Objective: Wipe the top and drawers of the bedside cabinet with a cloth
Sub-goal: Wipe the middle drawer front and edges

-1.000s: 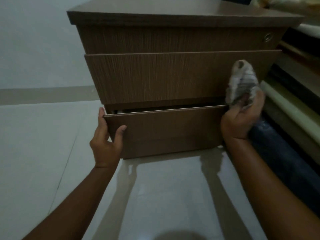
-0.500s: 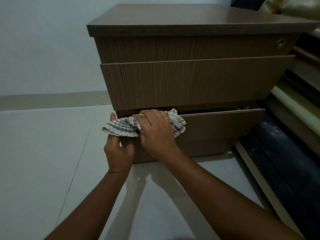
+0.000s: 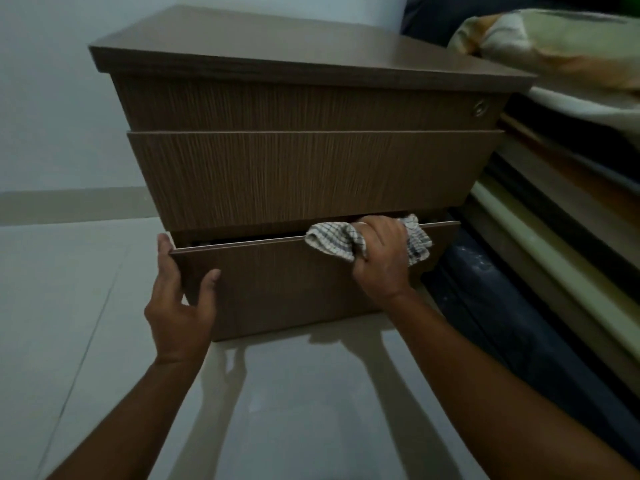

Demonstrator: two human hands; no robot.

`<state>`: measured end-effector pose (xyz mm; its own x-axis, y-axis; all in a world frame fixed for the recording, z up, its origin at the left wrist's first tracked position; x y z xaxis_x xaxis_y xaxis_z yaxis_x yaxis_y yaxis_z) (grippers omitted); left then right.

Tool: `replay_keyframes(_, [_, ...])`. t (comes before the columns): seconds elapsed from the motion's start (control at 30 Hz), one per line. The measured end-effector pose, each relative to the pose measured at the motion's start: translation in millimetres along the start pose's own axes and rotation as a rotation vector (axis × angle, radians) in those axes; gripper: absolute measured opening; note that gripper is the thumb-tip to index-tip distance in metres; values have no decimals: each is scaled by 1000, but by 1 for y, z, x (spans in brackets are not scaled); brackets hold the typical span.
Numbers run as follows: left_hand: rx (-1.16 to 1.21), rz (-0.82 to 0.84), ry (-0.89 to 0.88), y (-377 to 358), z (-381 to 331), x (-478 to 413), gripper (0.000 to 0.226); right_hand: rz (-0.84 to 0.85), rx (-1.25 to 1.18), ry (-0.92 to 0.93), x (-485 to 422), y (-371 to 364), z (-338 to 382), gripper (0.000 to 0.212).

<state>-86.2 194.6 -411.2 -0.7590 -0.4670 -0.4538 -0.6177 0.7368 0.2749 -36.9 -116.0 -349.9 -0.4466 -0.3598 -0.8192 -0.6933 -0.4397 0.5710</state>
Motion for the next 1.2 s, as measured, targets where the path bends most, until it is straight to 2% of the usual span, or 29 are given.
replay_keyframes(0.17, [-24, 17, -8, 1, 0, 0, 82, -8, 37, -101, 21, 22, -52, 35])
replay_keyframes(0.27, [-64, 48, -27, 3, -2, 0, 80, 47, 84, -188, 34, 35, -86, 33])
replay_keyframes(0.33, [-74, 60, -40, 7, -3, -3, 71, 55, 101, -298, 42, 42, -107, 31])
replay_keyframes(0.37, [-74, 58, -50, 11, -4, -4, 65, 25, 78, -414, 47, 46, -119, 33])
replay_keyframes(0.4, [-75, 50, -57, 14, -5, -5, 60, -57, 30, -570, 54, 52, -130, 37])
replay_keyframes(0.47, [-81, 32, -59, 19, -7, -5, 55, -337, -53, -850, 72, 67, -141, 46])
replay_keyframes(0.53, [-85, 18, -40, 21, -8, -4, 53, -574, -51, -931, 82, 81, -135, 54])
replay_keyframes(0.57, [-88, 11, -33, 21, -9, -3, 53, -628, -47, -925, 82, 86, -129, 53])
replay_keyframes(0.67, [-110, -22, -48, 19, -13, -2, 52, -708, -83, -800, 69, 84, -105, 32])
replay_keyframes(0.77, [-109, -49, -44, 16, -14, -3, 52, -711, -148, -594, 47, 72, -71, 46])
replay_keyframes(0.83, [-92, -62, -23, 14, -15, -6, 52, -684, -201, -498, 40, 61, -49, 58])
replay_keyframes(0.93, [-89, -59, 16, 11, -14, -14, 53, -589, -250, -375, 27, 42, -19, 44])
replay_keyframes(1.07, [-82, -38, 39, 10, -11, -19, 53, -480, -340, -331, 11, 18, 23, 34])
replay_keyframes(1.2, [-121, 55, -3, 13, -5, -22, 53, -433, -436, -182, -11, -7, 78, 26])
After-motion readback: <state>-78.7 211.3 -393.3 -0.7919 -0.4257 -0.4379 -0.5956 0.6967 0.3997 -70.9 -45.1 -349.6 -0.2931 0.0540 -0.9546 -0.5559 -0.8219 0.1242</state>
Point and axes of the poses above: each hand's wrist, its own x-axis away from the middle knuckle, its own y-axis out of the back of the hand, z = x × y, the point moved 8 cm from there along -x, towards the middle knuckle, and after that the axes turned 14 degrees about y, right-handed, at the moved point
